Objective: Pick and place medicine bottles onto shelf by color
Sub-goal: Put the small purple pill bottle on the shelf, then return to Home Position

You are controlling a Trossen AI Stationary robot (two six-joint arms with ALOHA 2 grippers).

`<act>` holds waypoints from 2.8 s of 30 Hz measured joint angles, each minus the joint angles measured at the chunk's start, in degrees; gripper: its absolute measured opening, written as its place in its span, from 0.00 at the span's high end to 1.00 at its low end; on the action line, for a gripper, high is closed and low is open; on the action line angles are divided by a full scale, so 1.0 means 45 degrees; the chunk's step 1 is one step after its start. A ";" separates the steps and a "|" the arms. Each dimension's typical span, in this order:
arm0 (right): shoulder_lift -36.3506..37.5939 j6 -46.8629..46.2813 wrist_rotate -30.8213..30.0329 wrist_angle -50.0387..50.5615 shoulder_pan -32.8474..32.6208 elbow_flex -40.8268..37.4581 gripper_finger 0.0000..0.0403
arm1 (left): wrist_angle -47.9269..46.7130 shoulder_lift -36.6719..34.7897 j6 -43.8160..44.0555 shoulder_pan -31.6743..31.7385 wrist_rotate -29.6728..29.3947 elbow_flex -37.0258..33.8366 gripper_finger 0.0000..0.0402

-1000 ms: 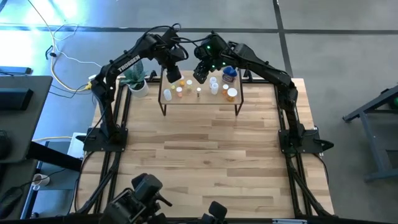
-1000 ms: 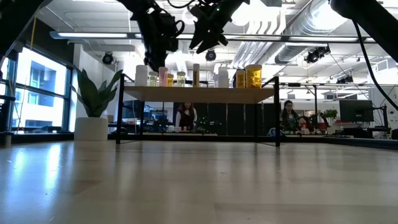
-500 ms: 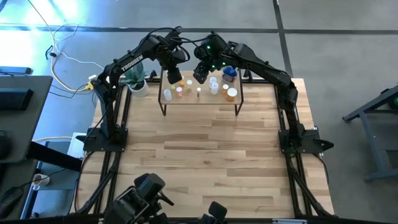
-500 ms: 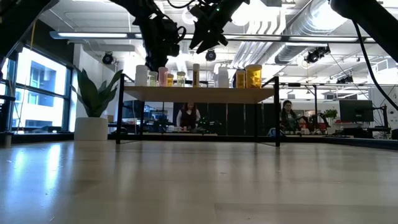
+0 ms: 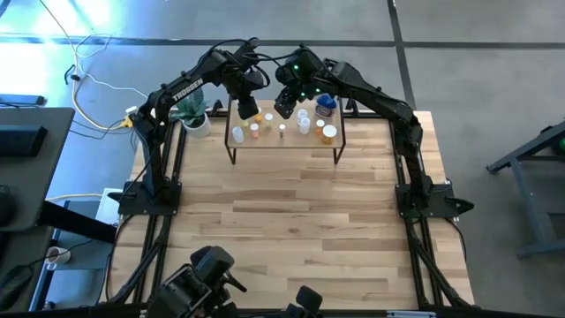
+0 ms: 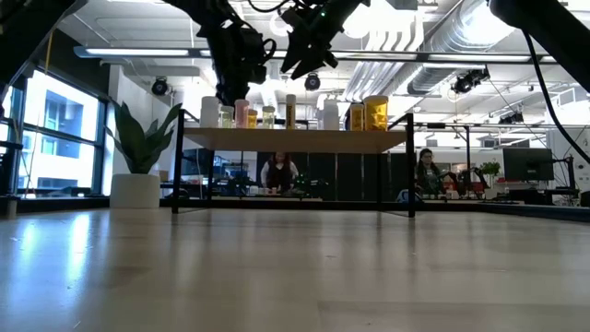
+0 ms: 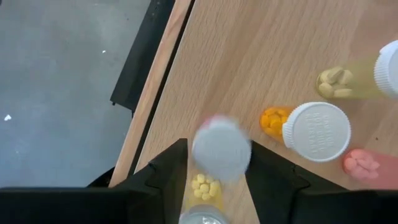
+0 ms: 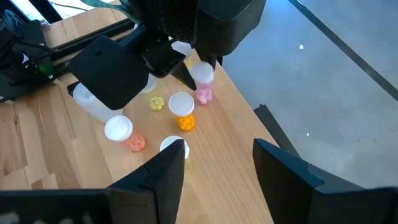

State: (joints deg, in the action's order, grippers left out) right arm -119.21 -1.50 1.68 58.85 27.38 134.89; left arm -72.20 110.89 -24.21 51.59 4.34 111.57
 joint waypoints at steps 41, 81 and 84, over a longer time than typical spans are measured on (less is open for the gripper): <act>0.0239 -0.0592 0.0004 -0.0527 -0.0885 -0.0015 0.55 | -0.0433 -0.3774 0.1257 -0.1280 0.4620 -0.0179 0.53; 0.2393 -0.2747 -0.0033 -0.3947 -0.2012 0.0005 0.55 | 0.9704 -2.3888 0.8570 -0.6753 -0.0597 -1.8882 0.53; 0.2704 -0.2793 -0.0045 -0.3595 -0.2114 0.0005 0.55 | 1.0193 -2.4590 0.8829 -0.6751 -0.0499 -1.9528 0.53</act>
State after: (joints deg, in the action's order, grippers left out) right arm -107.04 -14.07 1.48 42.67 17.86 134.91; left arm -26.33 0.24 15.52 21.21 2.09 23.69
